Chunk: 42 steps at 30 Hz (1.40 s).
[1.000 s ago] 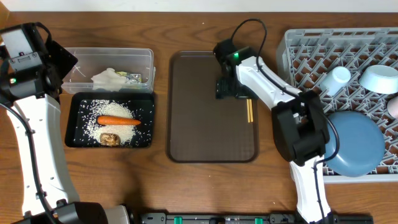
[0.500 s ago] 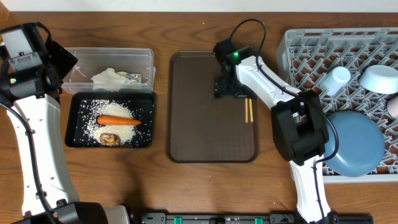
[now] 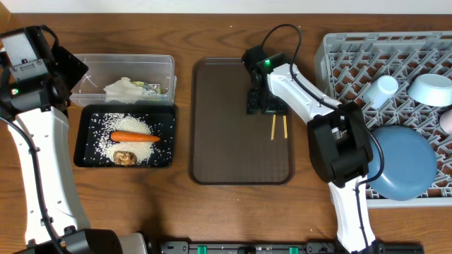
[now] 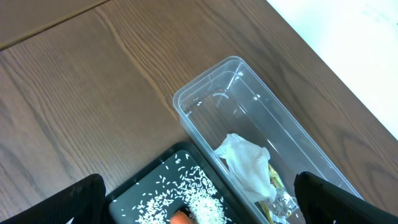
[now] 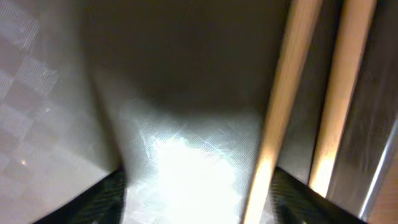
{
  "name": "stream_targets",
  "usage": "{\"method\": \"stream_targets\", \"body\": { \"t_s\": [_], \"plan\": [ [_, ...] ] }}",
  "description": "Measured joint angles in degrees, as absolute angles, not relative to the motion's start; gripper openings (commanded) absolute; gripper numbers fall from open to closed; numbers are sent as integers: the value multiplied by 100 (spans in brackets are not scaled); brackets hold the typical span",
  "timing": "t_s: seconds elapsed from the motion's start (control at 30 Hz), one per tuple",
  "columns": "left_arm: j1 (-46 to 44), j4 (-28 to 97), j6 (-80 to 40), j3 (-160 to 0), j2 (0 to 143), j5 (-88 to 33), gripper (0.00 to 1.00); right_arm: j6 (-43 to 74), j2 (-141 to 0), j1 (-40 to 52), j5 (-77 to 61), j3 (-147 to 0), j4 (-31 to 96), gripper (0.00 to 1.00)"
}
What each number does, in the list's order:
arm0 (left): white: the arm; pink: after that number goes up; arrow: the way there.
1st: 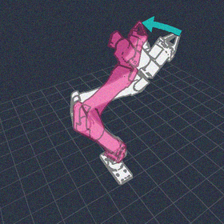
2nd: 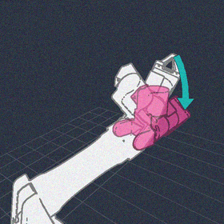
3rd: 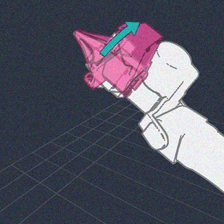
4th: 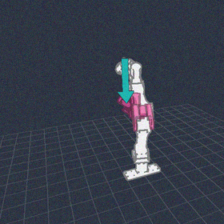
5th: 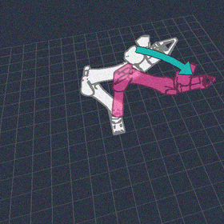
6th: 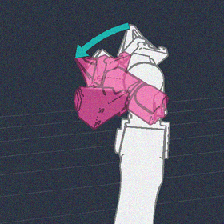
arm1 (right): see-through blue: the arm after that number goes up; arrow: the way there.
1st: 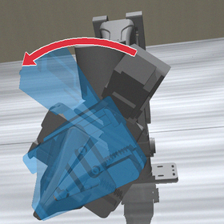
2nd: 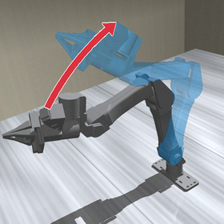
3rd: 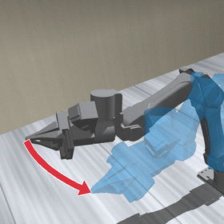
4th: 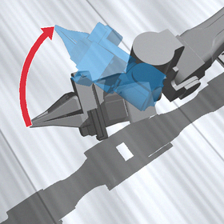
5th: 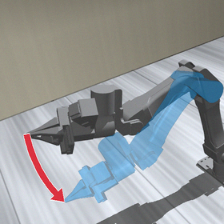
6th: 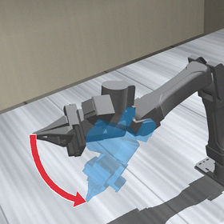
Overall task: Sort waste into correct bins and load items into the dishwasher rack
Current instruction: 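Grasp one wooden chopstick with the right gripper, then lift the chopstick and carry it right to the rack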
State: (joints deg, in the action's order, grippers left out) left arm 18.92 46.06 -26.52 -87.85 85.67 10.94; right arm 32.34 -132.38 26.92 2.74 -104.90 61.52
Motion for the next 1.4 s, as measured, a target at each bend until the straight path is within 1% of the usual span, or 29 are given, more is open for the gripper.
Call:
{"method": "stream_targets", "body": {
  "t_s": [0.2,0.3,0.53,0.57,0.63,0.73,1.2,1.4],
  "plan": [
    [1892,4606,-2652,-8785,8567,1094,98,3411,-13238,2692,301,-10488,6149,51],
    [1892,4606,-2652,-8785,8567,1094,98,3446,-13238,2692,305,-10433,6058,48],
    [1892,4606,-2652,-8785,8567,1094,98,3660,-13148,2703,281,-10248,5872,30],
    [1892,4606,-2650,-8785,8567,1094,98,3697,-13141,2703,283,-10239,5867,26],
    [1892,4606,-2652,-8785,8567,1094,98,3728,-13137,2703,290,-10230,5863,16],
    [1892,4606,-2652,-8785,8567,1094,98,3800,-13135,2703,307,-10226,5850,2],
    [1892,4606,-2652,-8785,8567,1094,98,3830,-13115,2703,340,-10224,5857,1],
    [1892,4606,-2652,-8785,8567,1094,98,3557,-12984,2700,408,-10079,5898,1]
  ]
}}
